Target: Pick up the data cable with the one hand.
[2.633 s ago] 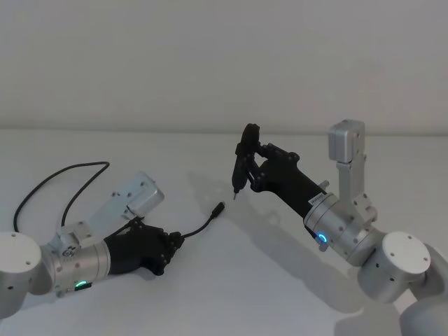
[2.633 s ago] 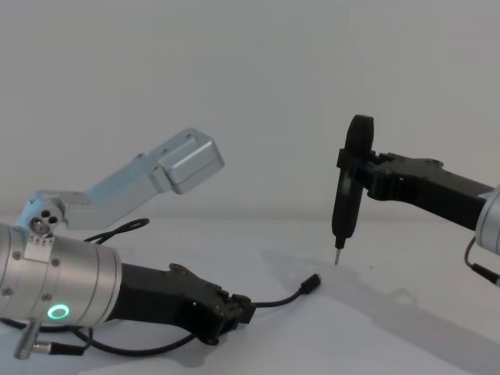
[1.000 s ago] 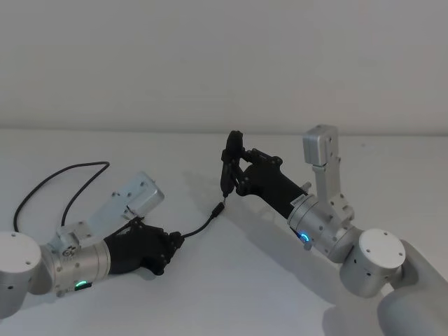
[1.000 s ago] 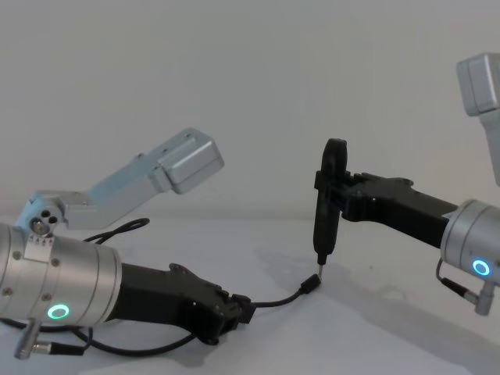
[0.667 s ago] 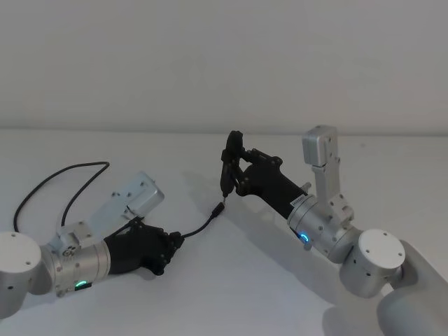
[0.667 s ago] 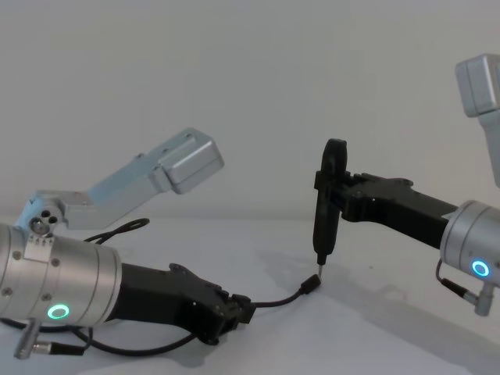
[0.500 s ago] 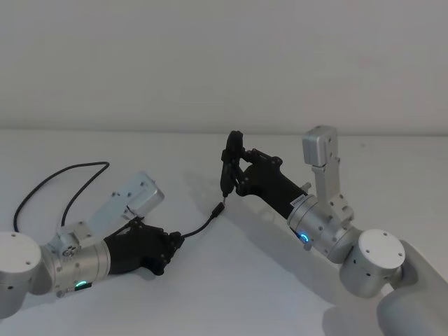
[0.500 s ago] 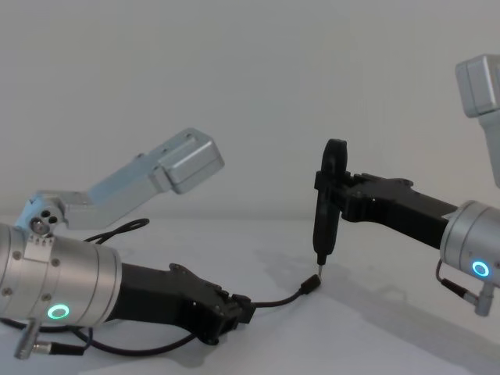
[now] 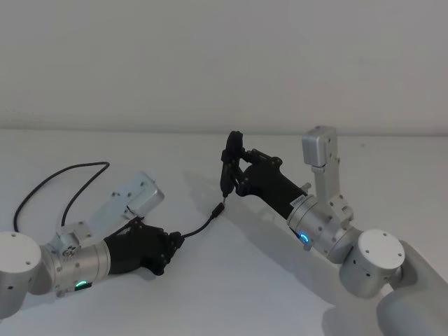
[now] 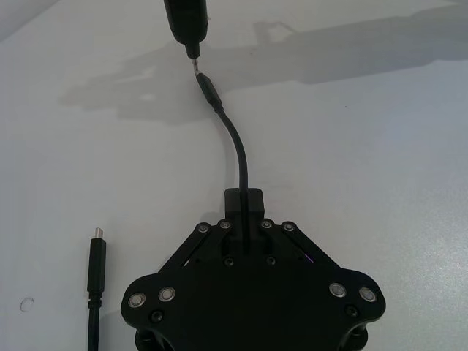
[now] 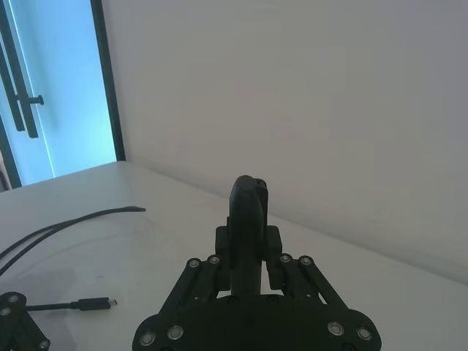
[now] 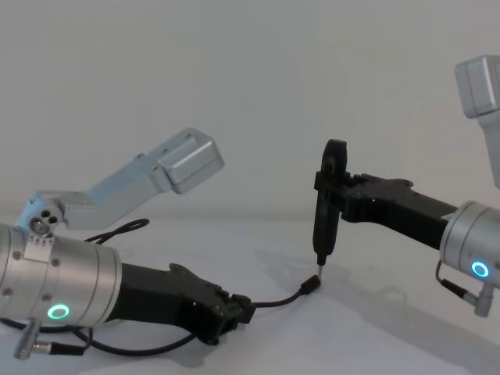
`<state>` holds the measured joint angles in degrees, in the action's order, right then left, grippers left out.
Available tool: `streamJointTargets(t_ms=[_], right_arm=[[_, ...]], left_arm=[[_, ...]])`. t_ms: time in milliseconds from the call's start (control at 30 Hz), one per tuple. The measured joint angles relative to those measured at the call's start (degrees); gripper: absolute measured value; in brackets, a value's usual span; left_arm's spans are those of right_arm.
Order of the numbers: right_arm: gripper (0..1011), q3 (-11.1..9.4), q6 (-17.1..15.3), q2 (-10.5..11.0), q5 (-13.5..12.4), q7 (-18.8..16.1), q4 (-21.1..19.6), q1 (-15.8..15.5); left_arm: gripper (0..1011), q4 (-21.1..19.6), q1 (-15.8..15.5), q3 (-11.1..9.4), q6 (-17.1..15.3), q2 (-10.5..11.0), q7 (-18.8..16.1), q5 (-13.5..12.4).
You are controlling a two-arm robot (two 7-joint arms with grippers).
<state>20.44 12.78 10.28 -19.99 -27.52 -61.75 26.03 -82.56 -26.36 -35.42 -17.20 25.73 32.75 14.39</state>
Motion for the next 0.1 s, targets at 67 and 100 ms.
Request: streamJointTargets(t_ms=[67, 100], right_arm=[[275, 0.0, 0.0, 0.0, 0.0, 0.0, 0.0, 0.0], [275, 0.0, 0.0, 0.0, 0.0, 0.0, 0.0, 0.0]], left_arm=[[42, 0.0, 0.0, 0.0, 0.0, 0.0, 0.0, 0.0], [42, 0.0, 0.0, 0.0, 0.0, 0.0, 0.0, 0.0]])
